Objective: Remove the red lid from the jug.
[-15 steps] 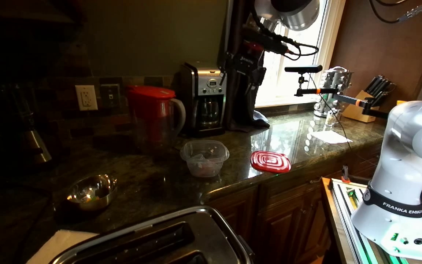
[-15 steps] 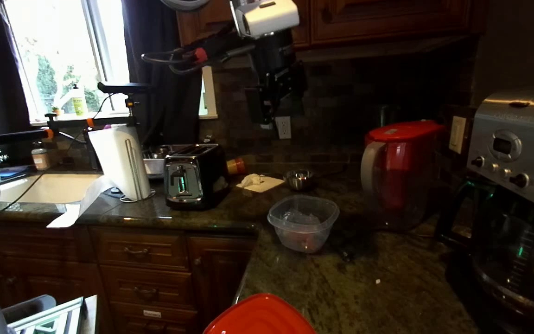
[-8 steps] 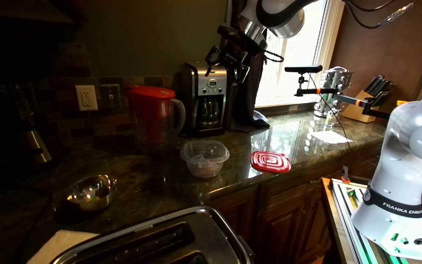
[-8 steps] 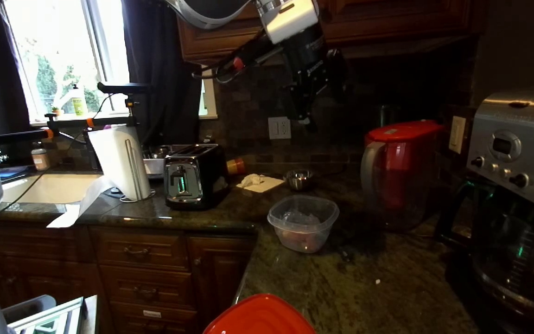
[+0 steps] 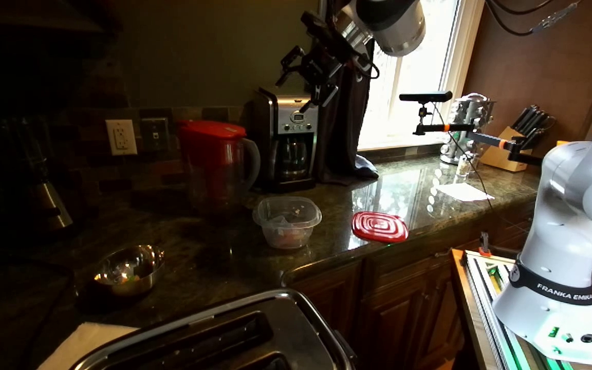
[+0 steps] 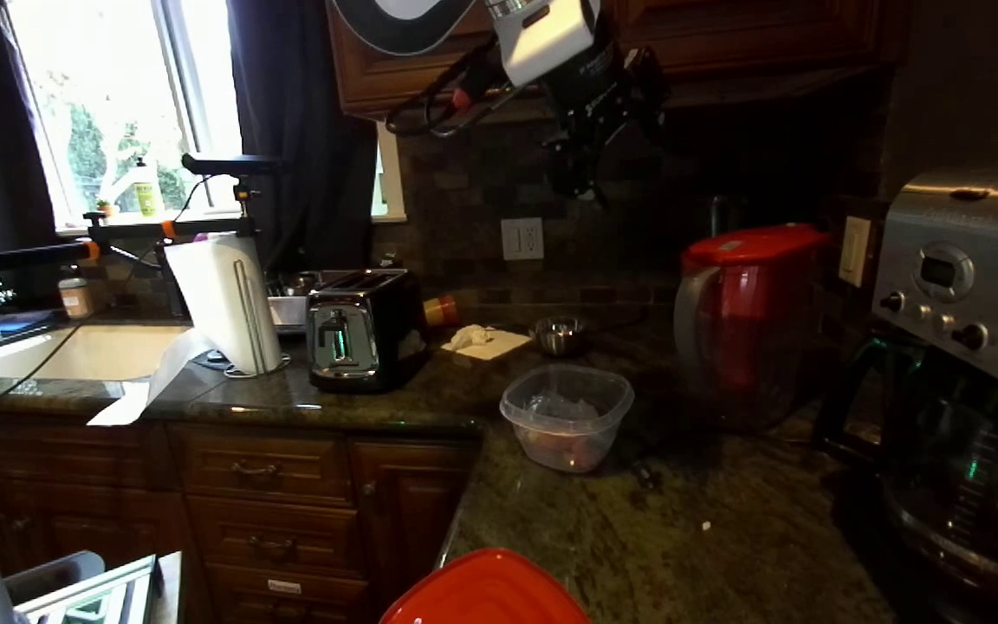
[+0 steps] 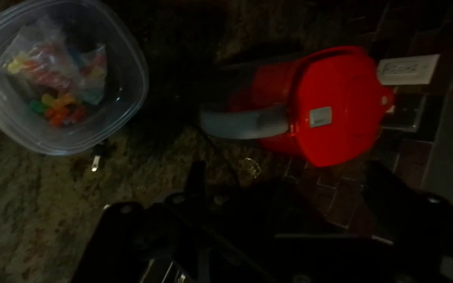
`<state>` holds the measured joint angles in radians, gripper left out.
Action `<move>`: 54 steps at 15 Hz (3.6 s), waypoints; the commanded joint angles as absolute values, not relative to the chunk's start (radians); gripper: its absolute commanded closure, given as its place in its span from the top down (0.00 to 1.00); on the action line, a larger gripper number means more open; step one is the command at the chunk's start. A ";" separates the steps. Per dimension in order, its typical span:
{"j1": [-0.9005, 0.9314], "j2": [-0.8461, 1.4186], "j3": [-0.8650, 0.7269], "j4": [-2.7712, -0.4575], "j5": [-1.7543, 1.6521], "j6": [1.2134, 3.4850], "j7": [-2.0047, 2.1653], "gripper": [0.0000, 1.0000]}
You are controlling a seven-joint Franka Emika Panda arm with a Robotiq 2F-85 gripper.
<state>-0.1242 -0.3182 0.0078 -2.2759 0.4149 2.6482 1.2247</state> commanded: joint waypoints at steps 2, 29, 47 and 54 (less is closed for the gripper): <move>0.119 -0.319 -0.158 -2.307 0.757 2.814 0.924 1.00; 0.371 -0.124 -0.485 -2.196 1.534 2.764 -0.162 1.00; 0.344 0.123 -0.509 -2.079 2.233 2.615 -0.780 1.00; 0.176 0.168 -0.383 -2.020 2.332 2.607 -0.820 1.00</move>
